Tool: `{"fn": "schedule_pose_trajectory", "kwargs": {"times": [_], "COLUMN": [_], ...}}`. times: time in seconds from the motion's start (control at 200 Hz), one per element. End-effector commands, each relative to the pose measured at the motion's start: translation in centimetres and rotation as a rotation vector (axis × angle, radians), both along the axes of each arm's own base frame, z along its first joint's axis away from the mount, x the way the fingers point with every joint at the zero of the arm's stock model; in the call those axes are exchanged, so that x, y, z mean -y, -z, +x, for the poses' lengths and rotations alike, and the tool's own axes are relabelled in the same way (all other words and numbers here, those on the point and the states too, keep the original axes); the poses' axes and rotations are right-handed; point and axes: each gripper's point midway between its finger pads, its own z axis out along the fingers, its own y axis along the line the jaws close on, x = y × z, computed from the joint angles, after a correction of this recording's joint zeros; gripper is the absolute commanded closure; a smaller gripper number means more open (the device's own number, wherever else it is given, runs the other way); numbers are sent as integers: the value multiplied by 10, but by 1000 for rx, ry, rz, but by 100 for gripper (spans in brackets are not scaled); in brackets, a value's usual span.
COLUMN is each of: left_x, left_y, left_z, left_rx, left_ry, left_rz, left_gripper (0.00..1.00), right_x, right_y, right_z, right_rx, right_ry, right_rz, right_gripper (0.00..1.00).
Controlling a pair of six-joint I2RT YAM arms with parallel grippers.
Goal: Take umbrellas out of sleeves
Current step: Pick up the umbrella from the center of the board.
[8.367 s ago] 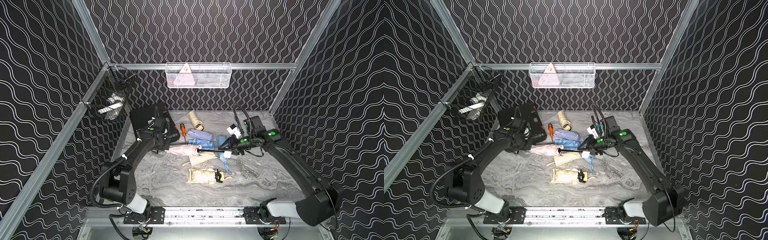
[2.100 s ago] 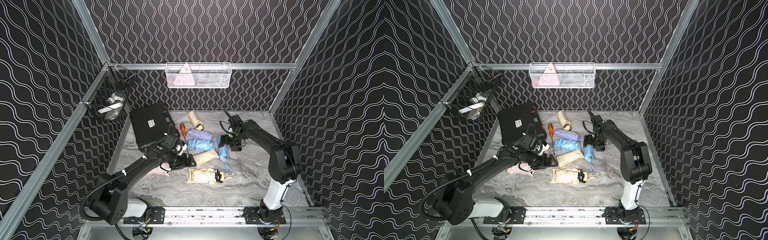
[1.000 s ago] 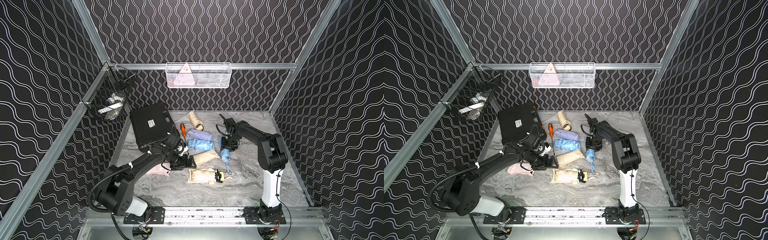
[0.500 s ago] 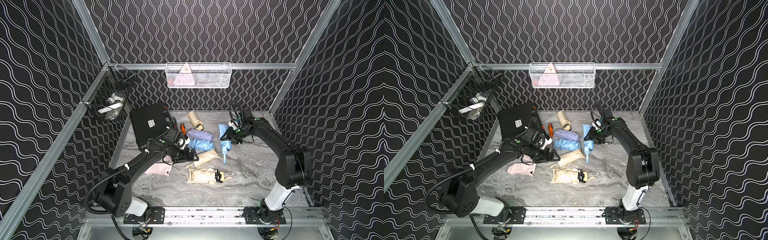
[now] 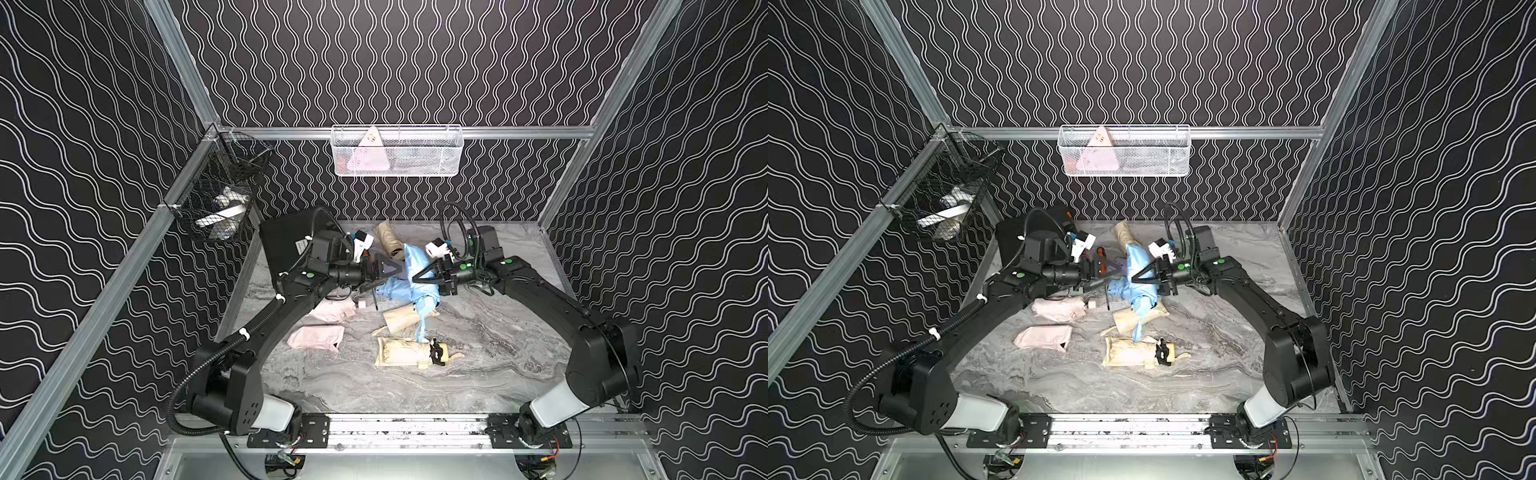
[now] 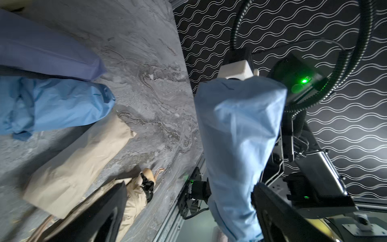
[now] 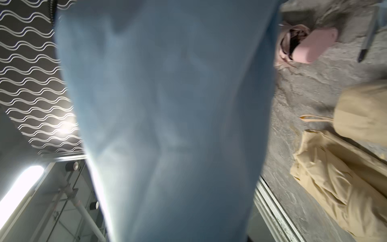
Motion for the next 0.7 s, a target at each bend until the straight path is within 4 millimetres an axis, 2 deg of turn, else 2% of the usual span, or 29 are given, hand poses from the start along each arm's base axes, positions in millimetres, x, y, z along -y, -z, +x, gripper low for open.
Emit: {"fn": "schedule_pose_trajectory", "kwargs": {"times": [0.0,0.13,0.155,0.245,0.465,0.69], "left_x": [9,9,9,10,11,13], "left_y": [-29,-35,-38,-46,-39,-37], "left_z": [-4,-5,-5,-4,-6,-4], "left_rx": [54,66,73,89,71,51], "left_ry": [39,38,39,36,42,57], "left_rz": [-106,-126,-136,-166,-166,-201], "left_gripper": [1,1,1,1,2,7], "right_x": [-11,-18,-26,-28,-32,-36], "right_y": [-13,-15,-14,-13,-19,-17], "right_z": [-7,-7,-16,-16,-20,-22], "right_rx": [25,21,18,12,9,-1], "right_ry": [-66,-77,-105,-110,-134,-146], "right_rz": [55,64,65,66,88,89], "right_gripper": [63,63,63,64,64,65]}}
